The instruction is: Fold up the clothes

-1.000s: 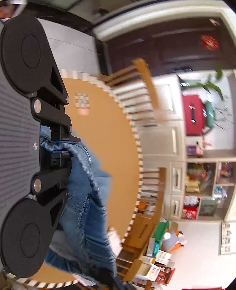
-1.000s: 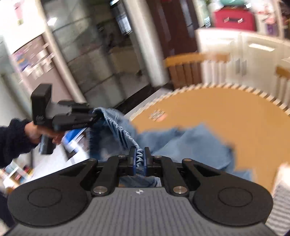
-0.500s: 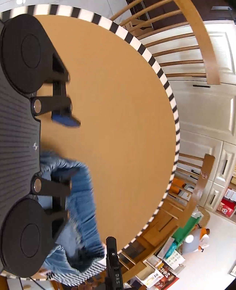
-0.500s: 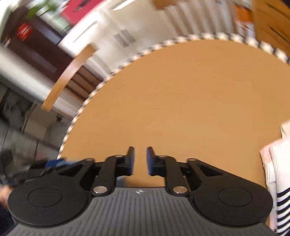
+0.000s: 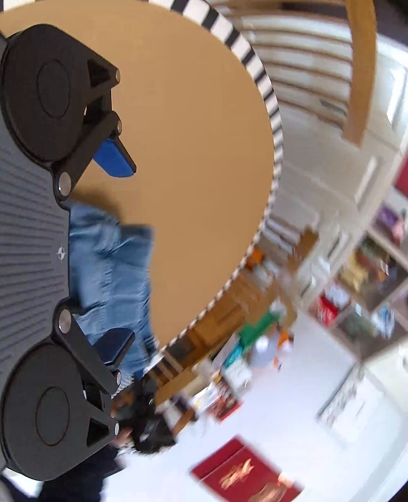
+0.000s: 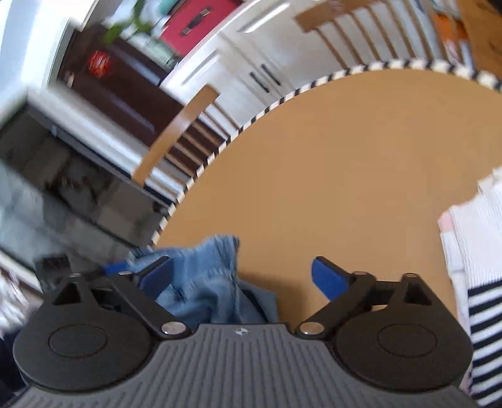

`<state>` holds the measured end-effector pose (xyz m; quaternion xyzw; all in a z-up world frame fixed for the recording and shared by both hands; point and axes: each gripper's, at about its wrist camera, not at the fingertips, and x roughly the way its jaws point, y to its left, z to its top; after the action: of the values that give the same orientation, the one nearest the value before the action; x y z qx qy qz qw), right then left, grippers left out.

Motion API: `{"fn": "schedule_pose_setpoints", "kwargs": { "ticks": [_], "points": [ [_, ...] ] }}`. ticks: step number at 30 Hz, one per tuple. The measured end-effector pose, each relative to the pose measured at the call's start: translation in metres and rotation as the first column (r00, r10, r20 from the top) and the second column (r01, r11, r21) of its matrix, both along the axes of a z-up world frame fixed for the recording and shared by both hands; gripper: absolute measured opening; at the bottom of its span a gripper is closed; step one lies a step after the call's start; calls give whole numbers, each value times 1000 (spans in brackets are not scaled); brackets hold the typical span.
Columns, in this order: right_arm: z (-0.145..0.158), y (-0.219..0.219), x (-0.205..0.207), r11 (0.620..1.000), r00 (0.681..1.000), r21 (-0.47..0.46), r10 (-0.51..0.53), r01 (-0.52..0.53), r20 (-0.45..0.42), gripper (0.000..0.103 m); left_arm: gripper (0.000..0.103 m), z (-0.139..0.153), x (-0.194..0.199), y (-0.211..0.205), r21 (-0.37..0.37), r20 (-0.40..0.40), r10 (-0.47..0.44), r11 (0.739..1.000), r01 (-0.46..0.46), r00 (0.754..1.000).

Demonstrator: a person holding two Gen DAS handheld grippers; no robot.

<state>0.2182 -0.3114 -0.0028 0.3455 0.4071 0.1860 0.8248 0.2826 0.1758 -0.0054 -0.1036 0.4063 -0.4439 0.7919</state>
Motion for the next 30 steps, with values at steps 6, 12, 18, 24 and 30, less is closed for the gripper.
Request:
{"fn": "schedule_pose_setpoints", "kwargs": {
  "ticks": [6, 12, 18, 24, 30],
  "points": [
    [-18, 27, 23, 1000, 999, 5, 19, -18, -49, 96, 100, -32, 8, -31, 55, -91, -72, 996, 77, 993],
    [-4, 46, 8, 1000, 1000, -29, 6, -6, -13, 75, 75, -34, 8, -39, 17, -134, -82, 996, 85, 988],
    [7, 50, -1, 997, 997, -77, 9, -14, -72, 27, 35, -32, 10, -39, 6, -217, -9, 1000, 11, 976],
    [41, 56, -17, 996, 998, -65, 58, -56, 31, 20, 12, 9, -31, -42, 47, -107, 97, 995, -92, 990],
    [125, 51, -61, 993, 957, -48, 116, -107, 266, 17, 12, 94, -85, -42, -52, 25, 185, 982, -183, 983]
  ]
}}
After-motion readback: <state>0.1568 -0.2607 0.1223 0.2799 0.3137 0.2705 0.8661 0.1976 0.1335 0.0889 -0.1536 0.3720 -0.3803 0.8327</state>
